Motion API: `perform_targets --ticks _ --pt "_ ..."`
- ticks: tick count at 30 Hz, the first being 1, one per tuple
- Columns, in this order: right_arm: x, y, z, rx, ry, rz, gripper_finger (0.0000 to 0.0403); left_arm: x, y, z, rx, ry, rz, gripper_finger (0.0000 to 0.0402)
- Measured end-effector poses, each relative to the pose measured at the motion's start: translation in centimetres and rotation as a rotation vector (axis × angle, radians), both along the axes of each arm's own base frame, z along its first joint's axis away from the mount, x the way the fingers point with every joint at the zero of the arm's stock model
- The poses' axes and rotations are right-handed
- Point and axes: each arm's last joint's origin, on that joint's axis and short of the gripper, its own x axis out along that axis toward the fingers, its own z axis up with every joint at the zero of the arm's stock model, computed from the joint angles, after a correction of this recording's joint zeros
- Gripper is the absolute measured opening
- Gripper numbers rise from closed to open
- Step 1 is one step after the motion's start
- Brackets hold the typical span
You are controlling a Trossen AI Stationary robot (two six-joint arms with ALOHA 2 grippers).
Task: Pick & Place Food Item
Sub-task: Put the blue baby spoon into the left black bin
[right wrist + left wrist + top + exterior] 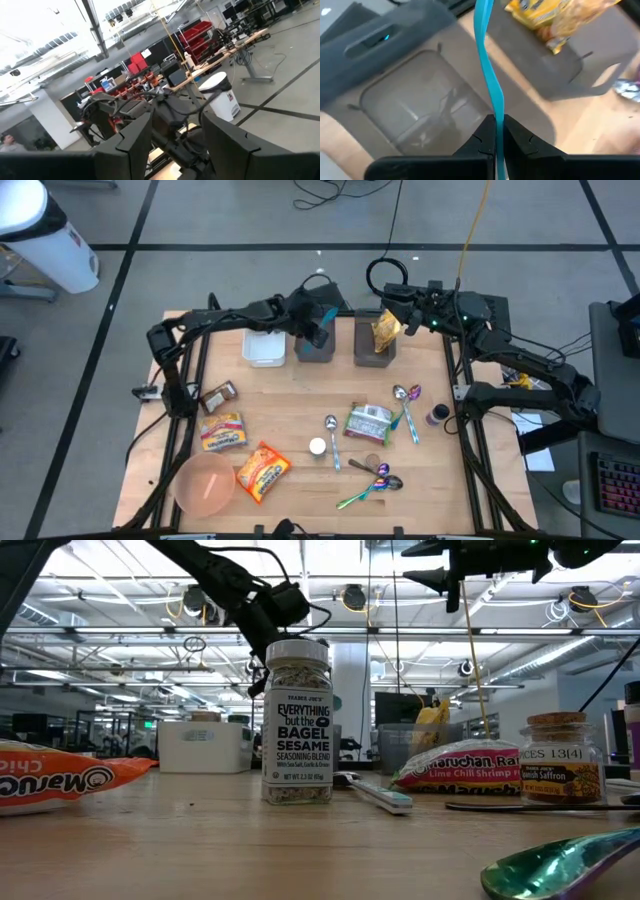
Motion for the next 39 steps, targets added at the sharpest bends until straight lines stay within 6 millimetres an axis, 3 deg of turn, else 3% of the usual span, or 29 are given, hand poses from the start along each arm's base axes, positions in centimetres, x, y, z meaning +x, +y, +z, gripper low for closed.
perform_targets --ticks 11,20,39 --pt "0.0 0.0 -0.1 0.002 0.006 0.002 0.0166 -0.9 0.6 -0.7 -0.022 0.081 0.053 0.0012" --pt "0.0 0.0 -0.1 0.004 0.006 0.003 0.0166 -0.4 1.2 -3.2 -0.073 0.130 0.069 0.0012" --pt "0.0 0.0 -0.1 -0.003 0.010 -0.002 0.0166 -0.5 1.3 -3.2 -0.017 0.156 0.049 0.0012"
